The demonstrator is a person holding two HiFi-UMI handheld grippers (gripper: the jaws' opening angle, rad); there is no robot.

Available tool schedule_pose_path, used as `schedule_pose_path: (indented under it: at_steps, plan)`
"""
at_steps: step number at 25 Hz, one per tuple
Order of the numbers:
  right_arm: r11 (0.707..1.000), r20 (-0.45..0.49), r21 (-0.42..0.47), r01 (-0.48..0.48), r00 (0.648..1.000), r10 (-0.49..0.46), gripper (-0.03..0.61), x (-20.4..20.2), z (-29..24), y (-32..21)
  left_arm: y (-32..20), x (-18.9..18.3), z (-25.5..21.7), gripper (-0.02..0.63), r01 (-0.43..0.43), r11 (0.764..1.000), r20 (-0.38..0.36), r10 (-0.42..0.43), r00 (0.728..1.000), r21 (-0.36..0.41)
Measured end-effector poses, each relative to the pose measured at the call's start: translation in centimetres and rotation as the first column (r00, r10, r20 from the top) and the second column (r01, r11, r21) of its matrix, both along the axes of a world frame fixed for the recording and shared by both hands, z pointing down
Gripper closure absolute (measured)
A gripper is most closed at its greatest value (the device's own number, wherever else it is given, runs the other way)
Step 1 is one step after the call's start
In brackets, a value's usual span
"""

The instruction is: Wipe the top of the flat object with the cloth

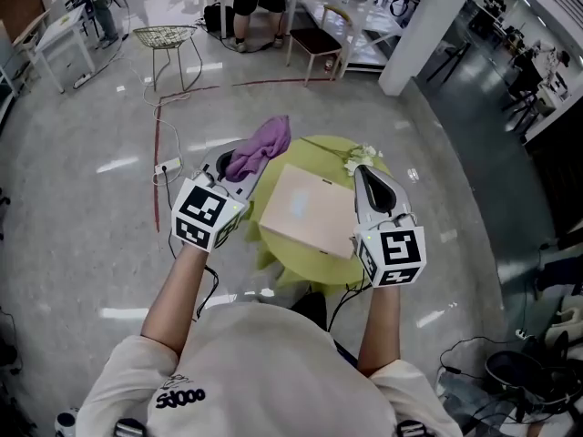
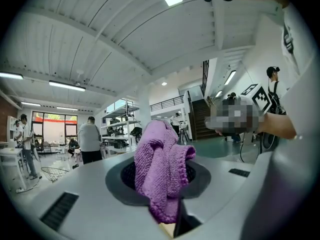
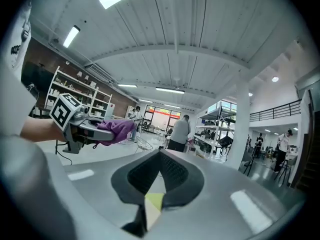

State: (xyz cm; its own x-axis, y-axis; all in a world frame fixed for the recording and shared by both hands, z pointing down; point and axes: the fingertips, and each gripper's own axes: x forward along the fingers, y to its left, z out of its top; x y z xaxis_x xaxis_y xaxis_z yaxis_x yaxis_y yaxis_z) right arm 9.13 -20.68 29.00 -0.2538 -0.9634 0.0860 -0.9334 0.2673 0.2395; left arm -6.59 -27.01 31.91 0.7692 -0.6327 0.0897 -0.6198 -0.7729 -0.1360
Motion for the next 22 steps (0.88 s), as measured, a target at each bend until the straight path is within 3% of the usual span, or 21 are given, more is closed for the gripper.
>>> schedule_pose_path:
  at_steps: [8,22]
  plan:
    - [0.999,-0.051,-0.029,0.032,0.998,-0.034,0.569,-1.5,1.0,0.4,0.8,0.1,0.1,0.522,-0.016,1.0,-0.002,0.016,1.0,0.0]
    - [0.998,-0.049,-0.039,0.056,0.997,-0.058,0.569,-2.2,1.2,0.9,1.5,0.3,0.0,0.522,-0.027,1.0,0.003,0.027,1.0,-0.005]
